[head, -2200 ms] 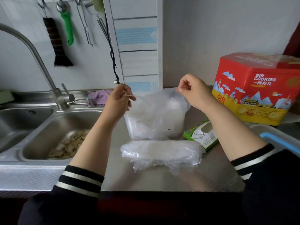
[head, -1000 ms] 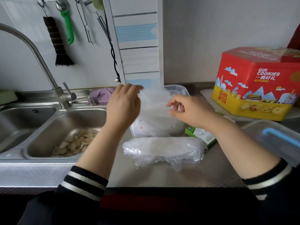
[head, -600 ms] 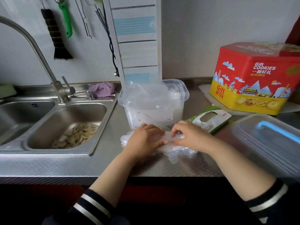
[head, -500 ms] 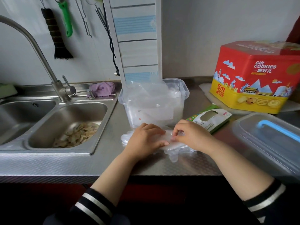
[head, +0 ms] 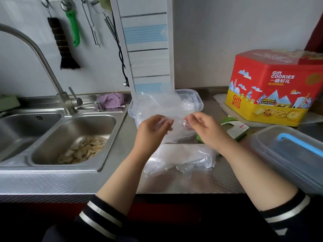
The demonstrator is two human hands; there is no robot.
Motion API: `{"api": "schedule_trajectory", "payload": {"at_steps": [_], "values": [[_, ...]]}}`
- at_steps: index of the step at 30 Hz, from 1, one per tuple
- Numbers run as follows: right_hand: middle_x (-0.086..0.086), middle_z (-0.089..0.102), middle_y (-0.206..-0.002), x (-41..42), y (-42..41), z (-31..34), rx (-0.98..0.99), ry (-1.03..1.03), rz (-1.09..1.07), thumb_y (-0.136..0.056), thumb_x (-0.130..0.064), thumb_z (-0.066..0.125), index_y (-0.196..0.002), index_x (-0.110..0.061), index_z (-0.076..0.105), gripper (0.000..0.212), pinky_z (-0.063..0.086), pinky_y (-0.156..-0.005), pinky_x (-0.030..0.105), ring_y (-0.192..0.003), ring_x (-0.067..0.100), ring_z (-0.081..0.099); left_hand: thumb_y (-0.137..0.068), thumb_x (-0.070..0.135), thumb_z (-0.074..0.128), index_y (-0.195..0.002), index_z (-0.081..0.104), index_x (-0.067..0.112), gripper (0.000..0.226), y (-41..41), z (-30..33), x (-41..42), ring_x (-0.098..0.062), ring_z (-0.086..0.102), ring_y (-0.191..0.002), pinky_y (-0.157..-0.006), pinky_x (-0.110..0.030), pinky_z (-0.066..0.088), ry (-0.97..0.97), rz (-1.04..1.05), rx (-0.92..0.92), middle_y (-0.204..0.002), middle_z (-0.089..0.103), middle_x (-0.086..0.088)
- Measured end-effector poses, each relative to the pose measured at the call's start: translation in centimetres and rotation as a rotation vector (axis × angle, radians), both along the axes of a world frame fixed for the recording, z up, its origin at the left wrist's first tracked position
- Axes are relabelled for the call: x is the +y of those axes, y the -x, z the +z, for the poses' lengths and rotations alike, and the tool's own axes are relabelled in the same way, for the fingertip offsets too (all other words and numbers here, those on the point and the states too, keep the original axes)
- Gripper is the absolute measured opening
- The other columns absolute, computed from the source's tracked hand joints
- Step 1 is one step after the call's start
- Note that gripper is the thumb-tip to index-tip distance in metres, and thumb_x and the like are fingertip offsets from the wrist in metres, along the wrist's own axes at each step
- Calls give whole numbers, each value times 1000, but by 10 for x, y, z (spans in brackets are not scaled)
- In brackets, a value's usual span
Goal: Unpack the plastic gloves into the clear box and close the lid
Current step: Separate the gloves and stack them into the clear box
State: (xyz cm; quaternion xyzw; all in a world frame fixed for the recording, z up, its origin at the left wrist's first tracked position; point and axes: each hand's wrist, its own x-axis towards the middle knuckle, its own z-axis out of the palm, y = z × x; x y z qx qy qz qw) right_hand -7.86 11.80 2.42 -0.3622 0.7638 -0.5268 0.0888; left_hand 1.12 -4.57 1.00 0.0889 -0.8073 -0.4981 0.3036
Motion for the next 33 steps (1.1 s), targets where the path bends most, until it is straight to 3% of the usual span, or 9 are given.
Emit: {"api": "schedule_trajectory", "payload": {"at_steps": [3, 5, 8, 11, 14, 17, 24, 27, 33], "values": [[-10, 49, -123, 0, -3, 8, -42, -81, 95, -72, -60, 60, -130, -33, 41, 67, 40, -82, 13, -104, -10, 49, -87, 28, 70, -78, 67, 11, 19, 5, 21, -3, -7, 55, -48, -53, -18, 45, 13, -3, -31, -58, 65, 5], [-9, 52, -123, -2, -3, 8, -6, -121, 47, -77, -44, 72, -124, -36, 42, 56, 41, -81, 13, -99, -12, 51, -87, 27, 70, -78, 66, 13, 17, 10, 31, -7, -6, 49, -41, -46, -15, 40, 19, -9, -45, -54, 63, 5], [-1, 69, -89, -7, 0, 18, 36, 44, -80, -91, -25, 64, -97, -13, 62, 14, 52, -75, 24, -75, 2, 65, -89, 29, 67, -75, 61, 15, 21, 17, 42, -17, -10, 44, -36, -43, -18, 39, -4, 1, -41, -51, 61, 4], [8, 66, -73, -8, 1, 33, -141, 178, -89, -97, -18, 53, -94, 4, 65, 25, 50, -55, 15, -53, 4, 60, -92, 29, 64, -75, 59, 13, 24, 20, 48, -30, -11, 42, -34, -41, -18, 35, -36, 24, -26, -49, 60, 4], [9, 67, -73, -11, 7, 41, -266, 177, -88, -98, -25, 52, -96, -1, 67, 29, 52, -50, 19, -52, 10, 60, -92, 28, 64, -76, 59, 12, 23, 22, 49, -40, -12, 37, -33, -39, -16, 30, -73, 61, 2, -49, 60, 3], [5, 66, -69, -25, 26, 49, -209, 134, -188, -95, -24, 59, -92, -7, 67, 19, 49, -45, 18, -51, 12, 56, -91, 32, 64, -75, 59, 16, 23, 34, 56, -50, -9, 34, -31, -37, -16, 29, -25, 148, 3, -47, 58, 5], [-7, 68, -70, -63, 87, 65, 143, -192, -313, -89, -29, 64, -78, -21, 62, 14, 45, -63, 28, -68, 14, 60, -88, 35, 68, -72, 58, 21, 23, 83, 81, -94, -11, 49, -41, -53, -26, 44, 142, 237, -128, -57, 62, 5], [-5, 70, -88, -74, 96, 60, 301, -412, -362, -89, -32, 61, -90, -23, 61, 10, 45, -70, 31, -88, 21, 63, -88, 29, 68, -72, 58, 18, 21, 101, 76, -106, -13, 58, -48, -61, -32, 51, 209, 244, -221, -64, 64, 3], [2, 63, -119, -87, 99, 44, 520, -670, -383, -91, -32, 61, -118, -22, 54, 30, 35, -90, 38, -114, 25, 56, -87, 30, 68, -97, 67, 19, 15, 110, 60, -109, -25, 56, -102, -77, -33, 45, 625, 371, -388, -106, 64, -4]]}}
